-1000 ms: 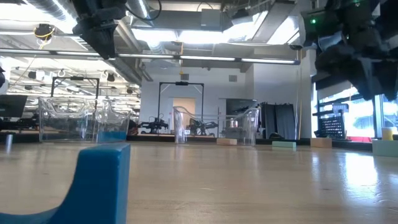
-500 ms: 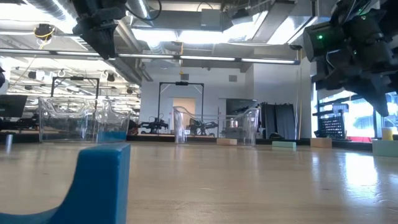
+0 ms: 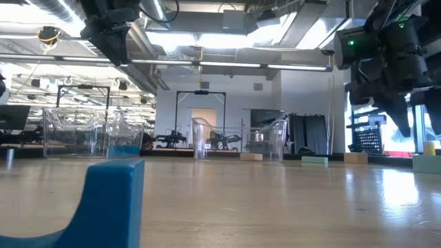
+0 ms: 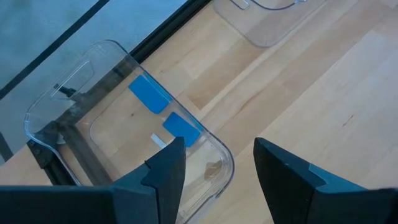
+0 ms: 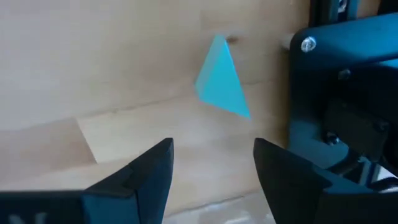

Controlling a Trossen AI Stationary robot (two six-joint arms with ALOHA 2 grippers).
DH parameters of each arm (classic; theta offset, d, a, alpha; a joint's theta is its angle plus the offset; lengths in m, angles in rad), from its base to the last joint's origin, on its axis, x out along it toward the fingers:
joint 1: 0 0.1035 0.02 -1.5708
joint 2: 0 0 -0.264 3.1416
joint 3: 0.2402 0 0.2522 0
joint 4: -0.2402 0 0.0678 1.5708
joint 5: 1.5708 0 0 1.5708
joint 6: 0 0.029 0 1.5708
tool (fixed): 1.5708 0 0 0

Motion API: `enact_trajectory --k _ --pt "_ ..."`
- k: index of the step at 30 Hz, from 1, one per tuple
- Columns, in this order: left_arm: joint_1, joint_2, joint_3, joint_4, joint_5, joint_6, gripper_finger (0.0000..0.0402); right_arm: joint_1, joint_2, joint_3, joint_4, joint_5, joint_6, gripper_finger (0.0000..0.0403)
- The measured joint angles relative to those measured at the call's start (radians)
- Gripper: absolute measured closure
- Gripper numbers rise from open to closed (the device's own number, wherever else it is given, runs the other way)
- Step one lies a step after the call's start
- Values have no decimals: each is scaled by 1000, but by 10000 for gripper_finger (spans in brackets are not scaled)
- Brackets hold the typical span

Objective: Sort & place blocks by color
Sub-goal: Put the middle right light blue block into the bottom transparent bin

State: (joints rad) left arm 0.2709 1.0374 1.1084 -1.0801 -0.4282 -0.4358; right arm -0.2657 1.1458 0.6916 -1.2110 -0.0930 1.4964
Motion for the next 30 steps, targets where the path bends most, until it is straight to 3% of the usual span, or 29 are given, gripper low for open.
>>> enact_trajectory --k 7,30 --pt "0 0 0 0 0 0 221 0 32 -1 15 106 97 179" --pt "0 0 0 0 -1 0 221 2 371 -1 121 145 144 179"
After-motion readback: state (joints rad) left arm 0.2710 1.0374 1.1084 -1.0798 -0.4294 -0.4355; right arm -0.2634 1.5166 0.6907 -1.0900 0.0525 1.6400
